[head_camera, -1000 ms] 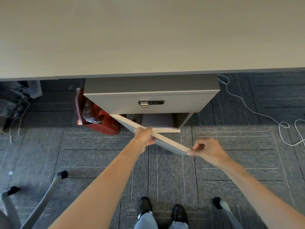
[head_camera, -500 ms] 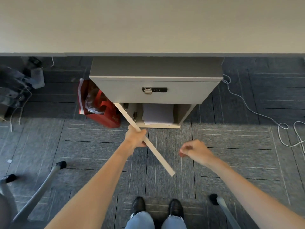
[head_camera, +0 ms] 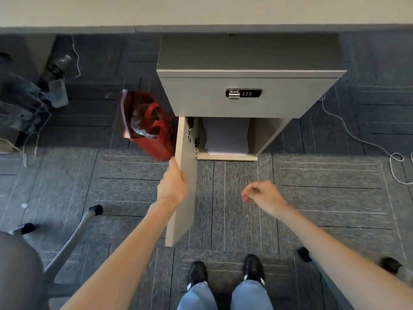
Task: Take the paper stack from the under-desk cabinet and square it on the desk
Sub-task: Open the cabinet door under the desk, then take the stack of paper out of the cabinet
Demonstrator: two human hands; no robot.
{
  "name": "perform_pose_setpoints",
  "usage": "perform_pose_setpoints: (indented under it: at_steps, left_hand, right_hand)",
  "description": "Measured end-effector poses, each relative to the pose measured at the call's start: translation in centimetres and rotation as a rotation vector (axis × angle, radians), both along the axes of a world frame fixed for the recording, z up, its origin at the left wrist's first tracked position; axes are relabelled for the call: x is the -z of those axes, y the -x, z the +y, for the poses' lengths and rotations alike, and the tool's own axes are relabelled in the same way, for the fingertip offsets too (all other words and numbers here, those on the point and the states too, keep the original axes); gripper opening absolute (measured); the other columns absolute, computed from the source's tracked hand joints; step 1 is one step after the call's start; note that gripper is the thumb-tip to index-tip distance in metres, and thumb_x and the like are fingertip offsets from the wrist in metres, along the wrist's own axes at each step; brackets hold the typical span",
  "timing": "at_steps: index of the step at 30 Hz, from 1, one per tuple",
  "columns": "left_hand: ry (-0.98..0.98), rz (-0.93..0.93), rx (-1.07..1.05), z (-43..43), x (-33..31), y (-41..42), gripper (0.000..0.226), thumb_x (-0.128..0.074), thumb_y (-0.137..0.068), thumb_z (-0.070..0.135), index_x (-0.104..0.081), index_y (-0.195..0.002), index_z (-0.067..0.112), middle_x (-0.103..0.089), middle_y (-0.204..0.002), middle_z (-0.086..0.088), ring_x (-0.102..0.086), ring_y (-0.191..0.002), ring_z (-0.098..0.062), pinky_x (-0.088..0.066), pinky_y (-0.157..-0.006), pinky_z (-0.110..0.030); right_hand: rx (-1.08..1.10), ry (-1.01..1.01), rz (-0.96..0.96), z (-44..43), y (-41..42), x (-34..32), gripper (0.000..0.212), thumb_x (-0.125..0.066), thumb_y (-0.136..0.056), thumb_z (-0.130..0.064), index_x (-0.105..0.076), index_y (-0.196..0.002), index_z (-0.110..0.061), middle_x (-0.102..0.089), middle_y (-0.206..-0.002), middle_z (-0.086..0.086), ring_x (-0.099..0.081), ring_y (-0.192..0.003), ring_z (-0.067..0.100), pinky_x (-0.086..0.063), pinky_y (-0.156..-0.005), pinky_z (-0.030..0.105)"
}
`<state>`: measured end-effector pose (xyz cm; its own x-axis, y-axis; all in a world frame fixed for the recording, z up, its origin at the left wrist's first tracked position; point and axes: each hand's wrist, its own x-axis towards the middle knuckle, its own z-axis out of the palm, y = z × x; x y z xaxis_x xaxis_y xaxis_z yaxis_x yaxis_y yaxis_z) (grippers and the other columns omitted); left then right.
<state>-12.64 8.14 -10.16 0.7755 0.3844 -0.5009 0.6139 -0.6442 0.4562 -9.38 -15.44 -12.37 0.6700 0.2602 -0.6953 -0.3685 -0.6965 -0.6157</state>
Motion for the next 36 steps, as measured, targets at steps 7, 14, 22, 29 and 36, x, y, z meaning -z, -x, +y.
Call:
perform_pose_setpoints:
  at_steps: [7,14,22,29,36]
  left_hand:
    - [-0.209,-0.211,0.047,-0.5,1.4,0.8,0.071,-0.046,-0.095,0.009,-0.006,-0.152,0.0,-0.034,-0.149,-0.016,-0.035,-0.132,-0.031,-0.038,-0.109,-0.042]
    - [-0.512,-0.501,0.382,-4.1,6.4,-1.7,0.073,-0.062,-0.075,-0.004,-0.039,-0.144,0.008,-0.035,-0.155,-0.008,-0.037,-0.14,-0.025,-0.027,-0.117,-0.036]
    - [-0.285,-0.41,0.342,-4.5,21.5,-9.7,0.046,-0.044,-0.091,-0.001,-0.049,-0.135,0.012,-0.047,-0.141,-0.003,-0.044,-0.129,-0.02,-0.036,-0.108,-0.033]
    - [-0.13,-0.233,0.152,-3.1,34.4,-19.5,0.043,-0.043,-0.092,0.011,-0.053,-0.133,0.02,-0.059,-0.131,-0.017,-0.058,-0.119,-0.035,-0.048,-0.096,-0.038]
    - [-0.223,-0.009,0.188,-2.1,42.9,-24.7,0.055,-0.038,-0.099,0.025,-0.029,-0.149,0.005,-0.031,-0.156,-0.016,-0.034,-0.142,-0.031,-0.031,-0.115,-0.035]
  right_hand:
    - [0.033,0.014,-0.02,1.2,0.2,1.4,0.022,-0.049,-0.096,-0.01,-0.066,-0.083,-0.014,-0.07,-0.086,0.004,-0.068,-0.084,0.013,-0.053,-0.093,0.039]
    - [0.075,-0.011,-0.089,1.9,-1.9,6.9,0.032,-0.045,-0.093,0.001,-0.065,-0.073,-0.015,-0.07,-0.076,0.003,-0.068,-0.079,0.015,-0.051,-0.095,0.039]
    - [0.034,0.048,-0.336,1.2,-8.9,20.6,0.019,-0.051,-0.089,-0.006,-0.062,-0.077,-0.017,-0.072,-0.094,0.01,-0.067,-0.091,0.026,-0.054,-0.082,0.039]
    - [0.038,0.106,-0.464,1.2,-18.6,33.6,0.014,-0.047,-0.09,-0.008,-0.059,-0.082,-0.01,-0.059,-0.087,0.007,-0.058,-0.087,0.031,-0.045,-0.068,0.033]
    - [0.054,0.331,-0.533,1.6,-24.8,40.7,0.051,-0.057,-0.087,-0.018,-0.045,-0.135,-0.004,-0.05,-0.133,0.018,-0.051,-0.12,0.036,-0.045,-0.099,0.038]
